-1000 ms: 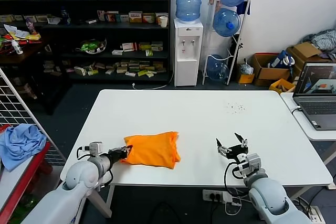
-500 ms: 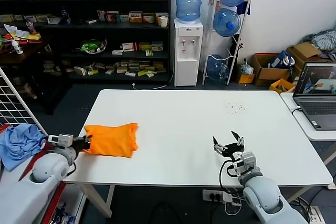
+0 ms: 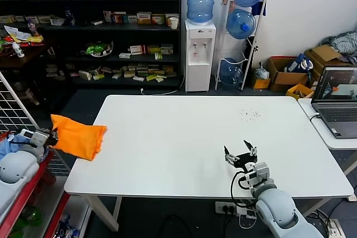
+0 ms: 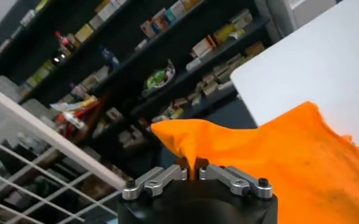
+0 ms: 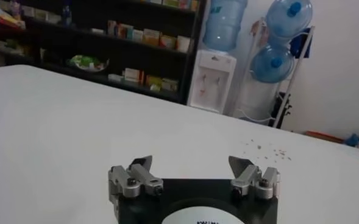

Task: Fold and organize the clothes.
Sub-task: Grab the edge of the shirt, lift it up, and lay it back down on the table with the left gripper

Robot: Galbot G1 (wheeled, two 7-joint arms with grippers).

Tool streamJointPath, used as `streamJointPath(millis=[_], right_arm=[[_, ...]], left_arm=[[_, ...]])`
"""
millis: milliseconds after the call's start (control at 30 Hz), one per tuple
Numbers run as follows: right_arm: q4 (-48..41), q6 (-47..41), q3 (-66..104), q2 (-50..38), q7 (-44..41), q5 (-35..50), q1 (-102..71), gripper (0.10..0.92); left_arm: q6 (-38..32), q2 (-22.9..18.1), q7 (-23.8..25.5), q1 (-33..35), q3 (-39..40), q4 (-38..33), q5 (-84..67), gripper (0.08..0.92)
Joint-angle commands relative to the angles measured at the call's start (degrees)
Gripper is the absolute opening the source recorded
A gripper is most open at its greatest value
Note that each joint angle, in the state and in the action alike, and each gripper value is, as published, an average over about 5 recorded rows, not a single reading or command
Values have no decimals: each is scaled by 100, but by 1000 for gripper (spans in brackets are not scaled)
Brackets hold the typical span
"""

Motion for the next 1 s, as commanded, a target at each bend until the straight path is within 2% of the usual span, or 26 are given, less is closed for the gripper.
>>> streamJointPath(millis=[33, 267, 467, 700, 1000], right_arm=[[-15, -14, -32, 58, 23, -7, 45, 823], [5, -11, -65, 115, 9, -141, 6, 823], [28, -12, -11, 73, 12, -139, -44, 823], [26, -14, 30, 55, 14, -157, -91, 823], [6, 7, 106, 36, -23, -218, -140, 823]], left_arm=[[-132, 930, 182, -330, 145, 136, 408, 154], [177, 475, 72, -312, 296, -252, 131, 154], [369, -237, -195, -208, 356, -451, -129, 154], [671, -954, -849, -225, 397, -678, -912, 154], [933, -1317, -1767, -113, 403, -1668, -2326, 154]])
